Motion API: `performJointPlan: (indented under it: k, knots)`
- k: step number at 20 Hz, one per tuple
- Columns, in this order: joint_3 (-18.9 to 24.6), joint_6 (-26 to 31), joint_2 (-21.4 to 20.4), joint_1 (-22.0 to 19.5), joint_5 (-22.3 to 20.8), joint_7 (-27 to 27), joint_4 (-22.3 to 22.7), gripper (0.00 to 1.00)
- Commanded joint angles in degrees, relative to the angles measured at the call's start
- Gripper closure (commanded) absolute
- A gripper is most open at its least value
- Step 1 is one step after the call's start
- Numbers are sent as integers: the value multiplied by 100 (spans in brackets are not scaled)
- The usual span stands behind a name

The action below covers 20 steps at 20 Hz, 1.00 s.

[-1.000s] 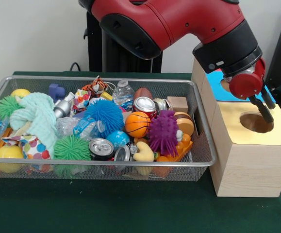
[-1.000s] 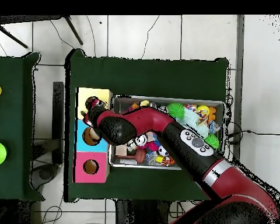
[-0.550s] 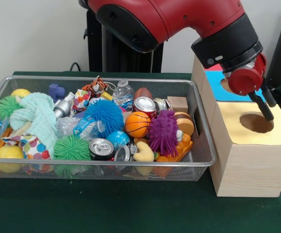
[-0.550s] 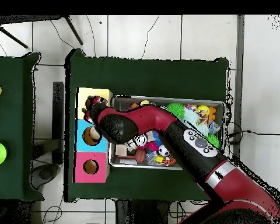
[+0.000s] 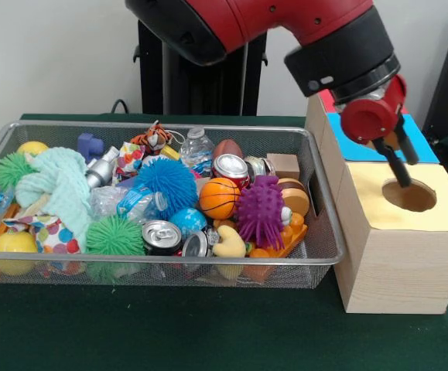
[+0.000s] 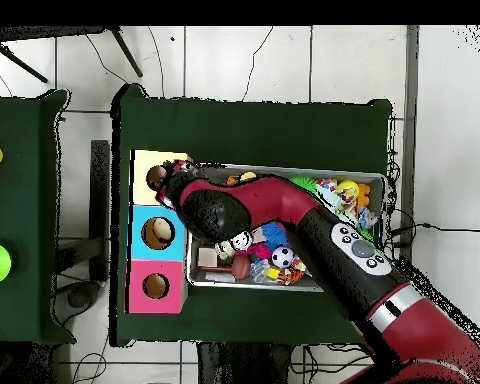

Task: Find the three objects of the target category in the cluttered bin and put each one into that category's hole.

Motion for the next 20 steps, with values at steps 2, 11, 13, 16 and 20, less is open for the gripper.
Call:
performJointPlan:
  k: [2,11,13,16,20]
  knots:
    - [-1012,2377,-432,8,-118,-477,-729,0]
    - [-1267,4160,-616,-24,-823,-1185,-1268,0]
    - [-1218,4356,-630,-123,-978,-1346,-1328,0]
    - [-1044,4524,-645,-322,-1157,-1706,-1417,0]
    - [-913,4781,-646,-518,-1321,-2043,-1559,0]
